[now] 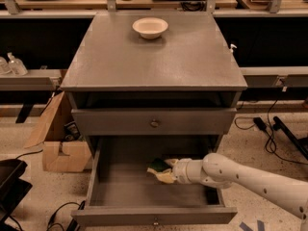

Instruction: Place sponge into middle drawer

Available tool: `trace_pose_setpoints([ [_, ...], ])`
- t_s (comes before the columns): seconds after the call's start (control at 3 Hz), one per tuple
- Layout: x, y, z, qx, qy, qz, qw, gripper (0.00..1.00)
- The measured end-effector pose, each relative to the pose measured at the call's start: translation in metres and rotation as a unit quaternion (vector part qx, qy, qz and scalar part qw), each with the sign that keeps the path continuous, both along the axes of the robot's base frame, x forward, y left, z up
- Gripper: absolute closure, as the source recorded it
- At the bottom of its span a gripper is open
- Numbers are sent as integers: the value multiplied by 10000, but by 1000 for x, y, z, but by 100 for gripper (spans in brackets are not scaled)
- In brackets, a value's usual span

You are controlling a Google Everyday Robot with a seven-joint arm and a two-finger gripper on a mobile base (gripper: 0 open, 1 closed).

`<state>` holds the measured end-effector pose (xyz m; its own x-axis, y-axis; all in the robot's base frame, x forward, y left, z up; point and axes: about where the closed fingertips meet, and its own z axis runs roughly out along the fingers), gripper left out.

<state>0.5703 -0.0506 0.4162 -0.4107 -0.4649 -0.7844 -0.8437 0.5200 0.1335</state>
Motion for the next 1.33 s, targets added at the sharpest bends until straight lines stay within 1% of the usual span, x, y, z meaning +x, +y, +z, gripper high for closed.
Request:
trace_pose_setpoints([
  [0.67,-1,4,-1,13,14,28,10000,16],
  [1.0,-2,6,-2,19,20,42,10000,0],
  [1.33,-2,6,-2,19,20,42,10000,0],
])
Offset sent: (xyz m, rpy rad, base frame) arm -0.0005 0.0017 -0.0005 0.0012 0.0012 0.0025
